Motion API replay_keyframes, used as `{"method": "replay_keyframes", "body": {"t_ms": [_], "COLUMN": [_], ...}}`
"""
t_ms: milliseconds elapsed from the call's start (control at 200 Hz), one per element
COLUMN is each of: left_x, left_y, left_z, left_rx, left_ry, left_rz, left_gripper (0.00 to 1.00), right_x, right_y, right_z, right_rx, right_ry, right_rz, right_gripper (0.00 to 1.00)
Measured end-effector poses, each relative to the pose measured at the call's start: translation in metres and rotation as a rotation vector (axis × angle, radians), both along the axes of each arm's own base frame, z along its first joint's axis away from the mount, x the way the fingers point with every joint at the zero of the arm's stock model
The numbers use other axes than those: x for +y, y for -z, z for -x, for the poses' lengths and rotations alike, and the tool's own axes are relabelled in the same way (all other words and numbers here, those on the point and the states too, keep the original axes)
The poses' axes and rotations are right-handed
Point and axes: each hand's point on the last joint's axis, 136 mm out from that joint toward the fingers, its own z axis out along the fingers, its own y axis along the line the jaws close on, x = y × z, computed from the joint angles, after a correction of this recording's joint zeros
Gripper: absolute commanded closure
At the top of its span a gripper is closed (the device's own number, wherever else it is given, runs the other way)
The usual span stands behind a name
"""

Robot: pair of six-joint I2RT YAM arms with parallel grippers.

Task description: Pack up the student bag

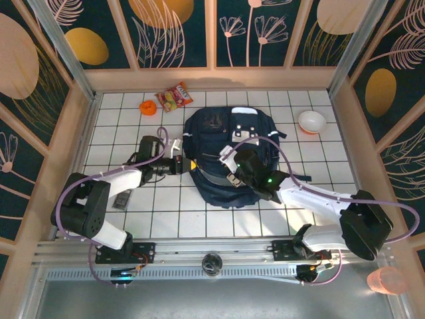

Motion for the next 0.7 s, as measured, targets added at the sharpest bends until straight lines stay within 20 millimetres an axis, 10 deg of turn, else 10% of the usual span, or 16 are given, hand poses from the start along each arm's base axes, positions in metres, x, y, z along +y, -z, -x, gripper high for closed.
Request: {"method": "replay_keyframes", "body": {"t_ms": [701], "left_x": [-0.041], "left_y": [-0.026], "left_z": [0.069], "left_rx": [0.098], "left_ry": [0.009], "left_rz": [0.142], "left_gripper": [1.00], "right_x": [-0.007], "right_y": [0.012], "right_z": [-0.010], "right_rx": [0.010], "right_ry": [0.087], "right_rz": [0.025], "right_gripper": [1.00]}}
